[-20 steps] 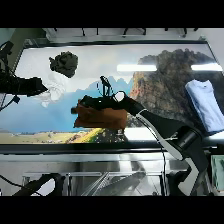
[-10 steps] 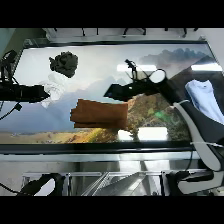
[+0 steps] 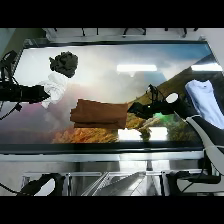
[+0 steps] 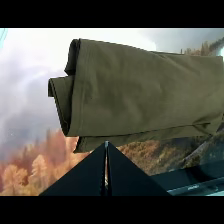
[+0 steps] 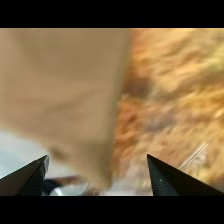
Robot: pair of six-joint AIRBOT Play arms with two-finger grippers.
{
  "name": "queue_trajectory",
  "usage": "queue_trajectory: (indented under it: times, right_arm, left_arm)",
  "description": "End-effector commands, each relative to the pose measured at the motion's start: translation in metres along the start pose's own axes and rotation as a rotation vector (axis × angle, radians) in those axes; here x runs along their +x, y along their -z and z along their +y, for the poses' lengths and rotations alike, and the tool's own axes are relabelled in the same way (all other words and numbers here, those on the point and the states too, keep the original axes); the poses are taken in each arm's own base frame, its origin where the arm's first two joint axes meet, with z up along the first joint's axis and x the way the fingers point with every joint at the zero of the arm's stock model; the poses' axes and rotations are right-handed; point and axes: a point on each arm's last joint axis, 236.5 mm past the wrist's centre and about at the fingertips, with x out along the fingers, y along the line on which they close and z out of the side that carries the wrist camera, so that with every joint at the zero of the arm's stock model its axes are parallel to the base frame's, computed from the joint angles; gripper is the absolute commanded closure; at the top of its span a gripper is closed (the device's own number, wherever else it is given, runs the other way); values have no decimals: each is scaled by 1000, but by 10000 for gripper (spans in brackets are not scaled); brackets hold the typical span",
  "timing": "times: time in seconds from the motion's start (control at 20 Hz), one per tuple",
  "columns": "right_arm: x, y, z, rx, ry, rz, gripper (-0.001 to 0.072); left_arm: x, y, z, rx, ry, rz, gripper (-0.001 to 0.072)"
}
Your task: Fold the shirts.
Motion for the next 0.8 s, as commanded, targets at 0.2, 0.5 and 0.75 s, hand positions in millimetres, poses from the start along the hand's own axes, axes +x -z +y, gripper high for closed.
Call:
queue_trajectory:
  times: [0.2, 0.5, 0.75]
  right_arm:
    - [61, 3, 10, 111, -203, 6, 12]
    - [80, -6, 43, 57, -227, -55, 179]
    - [43, -9, 76, -50, -311, -43, 688]
  left_arm:
    - [0, 4, 0, -3, 0, 18, 694]
    - [0, 5, 0, -13, 0, 18, 693]
    - [0, 4, 0, -12, -1, 18, 693]
